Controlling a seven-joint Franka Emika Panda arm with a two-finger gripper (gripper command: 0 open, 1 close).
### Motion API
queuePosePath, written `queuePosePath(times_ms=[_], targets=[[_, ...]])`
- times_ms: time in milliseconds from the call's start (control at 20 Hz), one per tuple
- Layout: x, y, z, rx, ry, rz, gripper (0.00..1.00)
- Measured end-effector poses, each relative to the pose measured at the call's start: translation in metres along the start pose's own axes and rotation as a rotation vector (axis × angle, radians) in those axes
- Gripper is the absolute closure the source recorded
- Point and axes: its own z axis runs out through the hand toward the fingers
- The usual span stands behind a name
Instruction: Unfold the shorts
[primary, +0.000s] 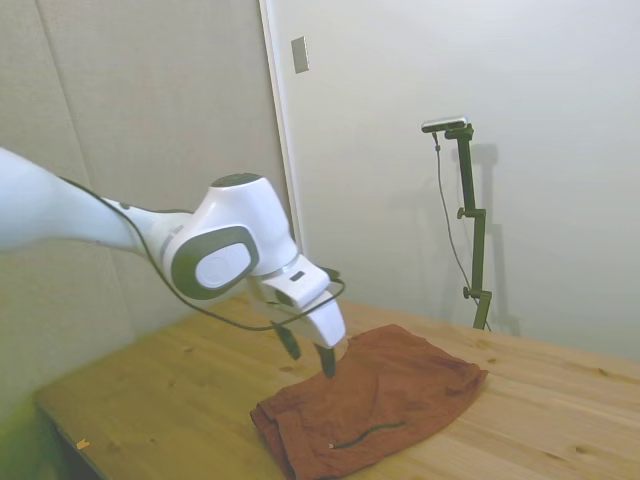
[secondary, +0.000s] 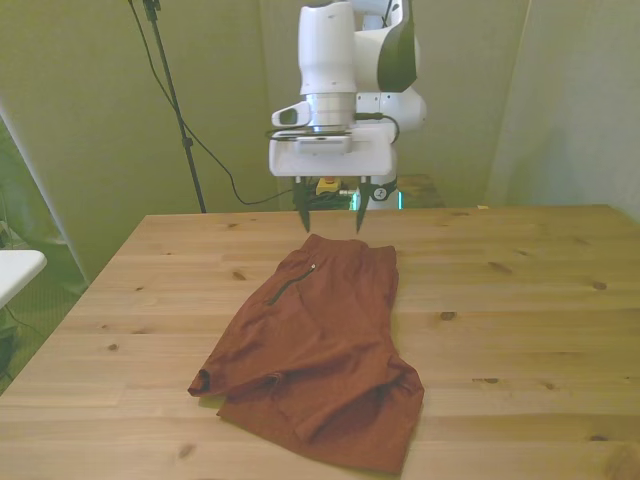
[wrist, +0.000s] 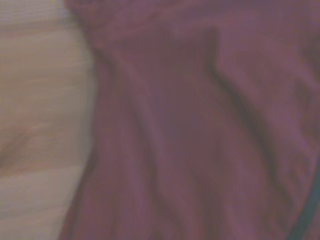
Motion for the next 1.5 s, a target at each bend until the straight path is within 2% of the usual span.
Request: queuePosePath(times_ms=[50, 100, 350, 500, 700, 1250, 1300, 1500], targets=[[0.018, -0.001, 0.005, 0.010, 0.001, 0.021, 0.00], [0.055, -0.013, 0.030, 0.001, 0.003, 0.047, 0.00], [0.082, -0.024, 0.032, 0.040, 0.036, 0.069, 0.00], [0.116, -0.023, 0.048, 0.070, 0.050, 0.106, 0.00], [0.152, -0.019, 0.079, 0.072, 0.056, 0.152, 0.00], [0.205, -0.023, 0.132, 0.063, 0.085, 0.229, 0.00], [0.207, -0.025, 0.136, 0.062, 0.086, 0.234, 1.00], [0.211, -0.032, 0.147, 0.055, 0.073, 0.234, 1.00]])
